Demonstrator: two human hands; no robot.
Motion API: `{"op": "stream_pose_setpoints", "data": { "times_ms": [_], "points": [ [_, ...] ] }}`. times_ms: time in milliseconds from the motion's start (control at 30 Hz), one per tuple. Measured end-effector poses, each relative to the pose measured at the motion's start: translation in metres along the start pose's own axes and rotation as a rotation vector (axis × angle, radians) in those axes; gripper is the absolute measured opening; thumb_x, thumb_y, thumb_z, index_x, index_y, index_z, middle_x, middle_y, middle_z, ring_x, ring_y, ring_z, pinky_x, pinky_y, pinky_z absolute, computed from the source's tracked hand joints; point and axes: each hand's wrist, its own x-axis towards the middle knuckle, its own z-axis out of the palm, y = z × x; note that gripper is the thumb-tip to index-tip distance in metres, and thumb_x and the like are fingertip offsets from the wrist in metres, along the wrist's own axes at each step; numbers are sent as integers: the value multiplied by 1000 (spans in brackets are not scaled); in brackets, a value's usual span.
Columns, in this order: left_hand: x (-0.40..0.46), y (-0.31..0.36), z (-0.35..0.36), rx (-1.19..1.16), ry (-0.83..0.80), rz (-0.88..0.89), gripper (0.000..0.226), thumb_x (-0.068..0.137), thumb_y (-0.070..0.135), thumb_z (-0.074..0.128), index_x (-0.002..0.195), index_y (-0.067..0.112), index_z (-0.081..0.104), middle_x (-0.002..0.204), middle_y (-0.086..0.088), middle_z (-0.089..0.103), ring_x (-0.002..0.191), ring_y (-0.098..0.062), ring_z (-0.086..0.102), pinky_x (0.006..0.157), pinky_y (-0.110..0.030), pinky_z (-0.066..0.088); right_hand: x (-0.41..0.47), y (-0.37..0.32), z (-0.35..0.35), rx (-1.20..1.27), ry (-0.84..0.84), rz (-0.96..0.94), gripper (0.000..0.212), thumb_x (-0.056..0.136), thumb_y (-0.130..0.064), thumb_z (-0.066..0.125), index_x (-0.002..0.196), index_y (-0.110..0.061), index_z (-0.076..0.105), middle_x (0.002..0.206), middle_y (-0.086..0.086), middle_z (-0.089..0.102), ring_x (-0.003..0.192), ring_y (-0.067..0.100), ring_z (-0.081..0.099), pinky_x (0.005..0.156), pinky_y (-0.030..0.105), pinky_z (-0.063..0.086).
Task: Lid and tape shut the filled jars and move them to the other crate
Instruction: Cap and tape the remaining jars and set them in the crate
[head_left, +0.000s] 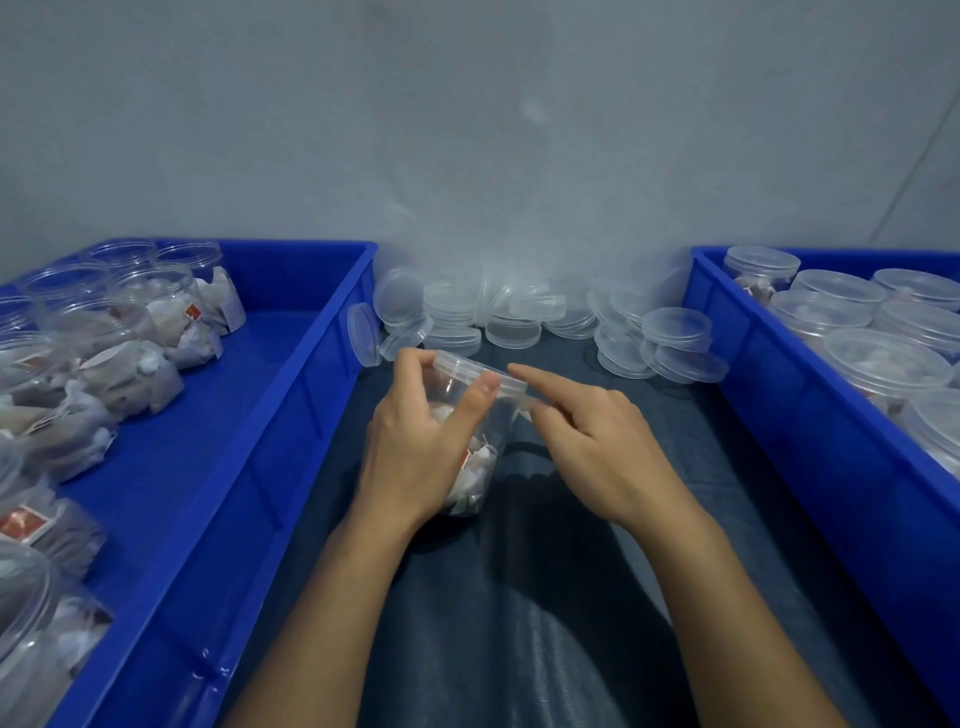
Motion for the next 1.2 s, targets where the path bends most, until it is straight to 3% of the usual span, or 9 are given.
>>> {"op": "stream_pose_setpoints", "data": {
  "times_ms": [200, 333, 433, 667, 833, 933, 1033, 1100, 1200],
  "points": [
    [2, -2, 1, 15, -1, -70, 60, 89, 82, 40, 125, 37, 57, 102, 10, 72, 98, -13, 70, 89, -46, 54, 0, 2, 3, 193, 46, -16, 45, 97, -38, 45, 138, -49, 59, 61, 0, 53, 62, 8, 51, 67, 28, 39],
    [1, 0, -1, -68, 41, -60, 43, 94, 71, 45, 110, 35, 61, 88, 17, 71, 81, 2, 68, 69, -27, 45, 0, 2, 4, 38, 61, -15, 36, 101, -40, 46, 134, -52, 56, 57, -12, 54, 64, 10, 53, 67, 34, 41],
    [1, 1, -3, -112, 24, -76, 51, 89, 77, 42, 103, 34, 63, 93, 22, 71, 81, -1, 67, 67, -26, 45, 1, 3, 4, -70, 71, -9, 35, 102, -42, 45, 134, -52, 54, 62, -20, 59, 68, 11, 55, 73, 38, 45],
    [4, -4, -3, -208, -50, -97, 54, 87, 81, 45, 95, 34, 69, 93, 7, 76, 84, -9, 71, 69, -21, 51, 0, 4, 1, -48, 20, 4, 37, 102, -46, 45, 136, -56, 51, 61, -21, 59, 73, 10, 57, 83, 41, 50],
    [8, -11, -7, -317, -160, -128, 45, 89, 79, 47, 98, 40, 68, 99, 0, 77, 102, -21, 73, 96, -58, 56, 0, 4, -3, -15, -24, 6, 36, 100, -51, 47, 133, -64, 52, 59, -30, 57, 72, 7, 53, 82, 40, 50],
    [5, -9, -7, -354, -177, -155, 38, 90, 76, 44, 102, 43, 59, 100, 0, 77, 105, -21, 72, 99, -61, 54, 1, 5, -2, 8, -1, -18, 36, 101, -46, 51, 134, -59, 58, 56, -34, 52, 69, 6, 46, 80, 38, 48],
    [2, -5, -2, -197, -84, -85, 32, 92, 74, 37, 101, 46, 51, 97, 14, 72, 94, -2, 67, 78, -33, 53, 1, 6, -1, 34, 21, -22, 37, 102, -43, 52, 135, -57, 59, 62, -24, 60, 73, 8, 52, 81, 36, 51],
    [1, -2, 1, -7, 112, 62, 26, 99, 64, 44, 104, 39, 52, 95, 16, 67, 90, 2, 64, 72, -18, 46, 0, 6, 0, 32, 43, -24, 36, 102, -44, 52, 135, -55, 61, 63, -17, 62, 74, 9, 56, 79, 35, 51],
    [-4, 4, 4, 192, 376, 247, 18, 107, 38, 56, 103, 22, 60, 97, 9, 67, 77, -4, 62, 65, -11, 44, -2, 2, 3, -13, 80, -29, 35, 102, -46, 52, 135, -50, 63, 60, -26, 58, 76, 12, 55, 80, 37, 52]
  ]
}}
